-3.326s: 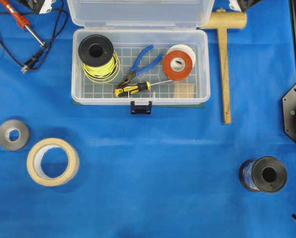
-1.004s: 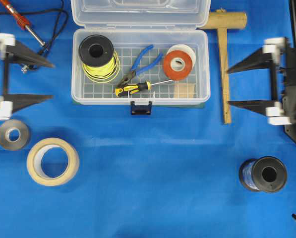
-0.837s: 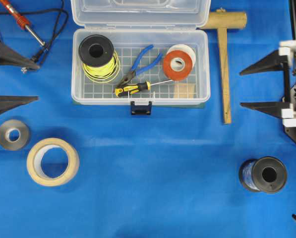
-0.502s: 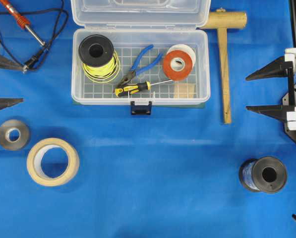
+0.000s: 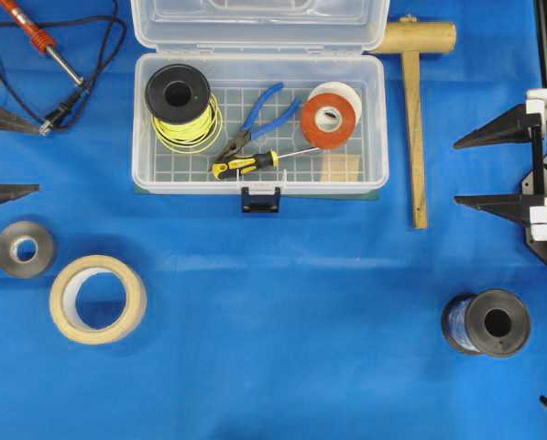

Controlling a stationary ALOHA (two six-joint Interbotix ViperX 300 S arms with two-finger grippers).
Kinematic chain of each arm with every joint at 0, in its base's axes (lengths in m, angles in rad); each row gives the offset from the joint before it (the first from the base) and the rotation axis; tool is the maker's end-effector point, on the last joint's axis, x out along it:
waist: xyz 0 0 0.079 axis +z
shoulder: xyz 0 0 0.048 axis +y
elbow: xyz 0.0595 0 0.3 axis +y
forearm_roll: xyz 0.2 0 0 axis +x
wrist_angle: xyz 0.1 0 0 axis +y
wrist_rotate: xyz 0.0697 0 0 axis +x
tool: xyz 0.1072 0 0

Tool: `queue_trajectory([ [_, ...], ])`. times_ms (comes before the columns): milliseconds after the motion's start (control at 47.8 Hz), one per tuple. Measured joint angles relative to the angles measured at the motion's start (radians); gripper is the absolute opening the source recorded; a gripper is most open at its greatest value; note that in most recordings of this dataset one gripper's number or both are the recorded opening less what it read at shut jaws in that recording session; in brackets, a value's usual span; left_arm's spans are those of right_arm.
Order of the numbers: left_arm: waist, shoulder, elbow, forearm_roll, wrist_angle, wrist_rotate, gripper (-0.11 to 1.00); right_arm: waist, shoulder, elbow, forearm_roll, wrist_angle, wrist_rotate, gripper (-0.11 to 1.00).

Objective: Open the tool box with both arms.

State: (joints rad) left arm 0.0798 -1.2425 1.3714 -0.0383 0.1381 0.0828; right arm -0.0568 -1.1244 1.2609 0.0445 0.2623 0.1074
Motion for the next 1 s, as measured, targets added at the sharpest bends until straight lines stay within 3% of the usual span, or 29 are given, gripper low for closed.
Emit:
queue_trajectory([
  [1004, 0.0, -0.006, 0.0, -0.003, 0.0, -0.002, 0.9, 0.0, -0.002, -0.002, -0.011, 0.0, 0.0, 0.82],
])
